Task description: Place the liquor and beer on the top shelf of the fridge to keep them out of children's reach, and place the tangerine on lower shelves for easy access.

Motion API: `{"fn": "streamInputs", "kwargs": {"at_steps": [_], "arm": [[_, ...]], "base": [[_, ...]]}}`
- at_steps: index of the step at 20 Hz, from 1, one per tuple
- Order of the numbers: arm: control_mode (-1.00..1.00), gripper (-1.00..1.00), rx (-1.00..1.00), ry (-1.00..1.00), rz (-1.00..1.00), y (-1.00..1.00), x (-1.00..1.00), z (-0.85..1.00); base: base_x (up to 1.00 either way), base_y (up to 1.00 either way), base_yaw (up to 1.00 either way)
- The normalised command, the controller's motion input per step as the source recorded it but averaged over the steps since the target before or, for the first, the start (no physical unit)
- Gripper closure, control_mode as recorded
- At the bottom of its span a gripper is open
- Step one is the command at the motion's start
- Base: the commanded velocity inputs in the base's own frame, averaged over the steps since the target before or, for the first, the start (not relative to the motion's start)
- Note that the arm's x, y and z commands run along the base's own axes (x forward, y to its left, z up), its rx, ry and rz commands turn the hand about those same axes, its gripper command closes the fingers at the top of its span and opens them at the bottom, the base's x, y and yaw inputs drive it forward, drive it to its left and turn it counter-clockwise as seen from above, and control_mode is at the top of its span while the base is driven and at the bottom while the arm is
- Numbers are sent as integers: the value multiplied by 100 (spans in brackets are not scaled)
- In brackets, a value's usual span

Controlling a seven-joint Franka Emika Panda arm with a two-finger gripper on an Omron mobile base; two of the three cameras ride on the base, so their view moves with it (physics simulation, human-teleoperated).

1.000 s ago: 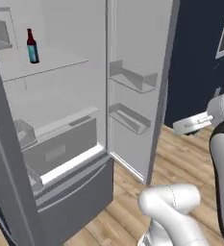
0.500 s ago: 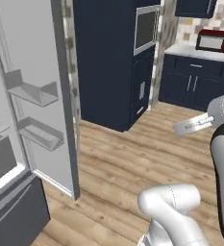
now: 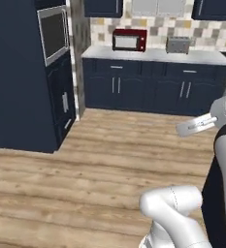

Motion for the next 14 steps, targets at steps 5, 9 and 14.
{"fn": "streamInputs", "kwargs": {"at_steps": [5, 9, 14], "arm": [[100, -100, 0, 0, 0, 0, 0, 0], [100, -100, 0, 0, 0, 0, 0, 0], [100, -100, 0, 0, 0, 0, 0, 0]], "base": [[79, -40, -55], [95, -11, -52], [100, 22, -42]]}}
